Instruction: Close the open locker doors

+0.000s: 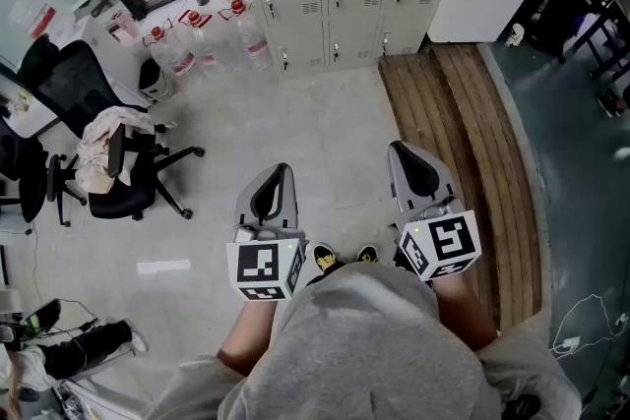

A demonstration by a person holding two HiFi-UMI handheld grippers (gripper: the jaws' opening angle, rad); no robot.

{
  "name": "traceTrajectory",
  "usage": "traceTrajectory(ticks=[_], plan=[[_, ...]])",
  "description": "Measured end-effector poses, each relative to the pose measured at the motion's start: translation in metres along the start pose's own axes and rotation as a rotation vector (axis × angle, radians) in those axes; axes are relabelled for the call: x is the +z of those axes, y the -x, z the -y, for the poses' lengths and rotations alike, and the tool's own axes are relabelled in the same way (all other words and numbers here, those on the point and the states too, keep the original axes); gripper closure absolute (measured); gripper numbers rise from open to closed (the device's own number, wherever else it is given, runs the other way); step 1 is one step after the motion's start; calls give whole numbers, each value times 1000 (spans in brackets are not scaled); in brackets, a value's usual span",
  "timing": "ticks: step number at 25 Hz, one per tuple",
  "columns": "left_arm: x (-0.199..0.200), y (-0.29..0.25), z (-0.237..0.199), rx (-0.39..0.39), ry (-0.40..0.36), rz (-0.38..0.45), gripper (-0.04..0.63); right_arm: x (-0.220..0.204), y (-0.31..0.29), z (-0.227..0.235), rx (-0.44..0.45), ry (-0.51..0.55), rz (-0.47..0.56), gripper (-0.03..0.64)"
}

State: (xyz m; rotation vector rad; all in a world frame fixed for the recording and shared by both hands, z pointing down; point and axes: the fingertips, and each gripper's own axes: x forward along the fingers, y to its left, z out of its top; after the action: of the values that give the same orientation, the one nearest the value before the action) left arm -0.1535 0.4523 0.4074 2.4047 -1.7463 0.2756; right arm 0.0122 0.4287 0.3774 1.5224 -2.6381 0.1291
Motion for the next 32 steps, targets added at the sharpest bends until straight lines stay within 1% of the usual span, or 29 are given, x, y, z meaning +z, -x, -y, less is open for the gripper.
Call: traceTrajectory(ticks=[5,10,15,20,26,32], plan=[[-1,4,-9,-8,7,6,584,2,-6,-6,-8,3,5,586],[-1,8,-23,-9,10,8,584,7,-16,-11,-28,-18,20,586],[-1,10,-30,-44,21,19,584,8,-20,-18,-53,-30,30,586],[-6,11,-36,-60,35,14,584,7,-23,-24,-74,-5,18,586],[-6,5,-46,-70,78,33,584,10,-34,-27,-54,20,22,586],[-5,-9,-54,-63,64,37,584,10,-53,-27,-28,37,36,586]])
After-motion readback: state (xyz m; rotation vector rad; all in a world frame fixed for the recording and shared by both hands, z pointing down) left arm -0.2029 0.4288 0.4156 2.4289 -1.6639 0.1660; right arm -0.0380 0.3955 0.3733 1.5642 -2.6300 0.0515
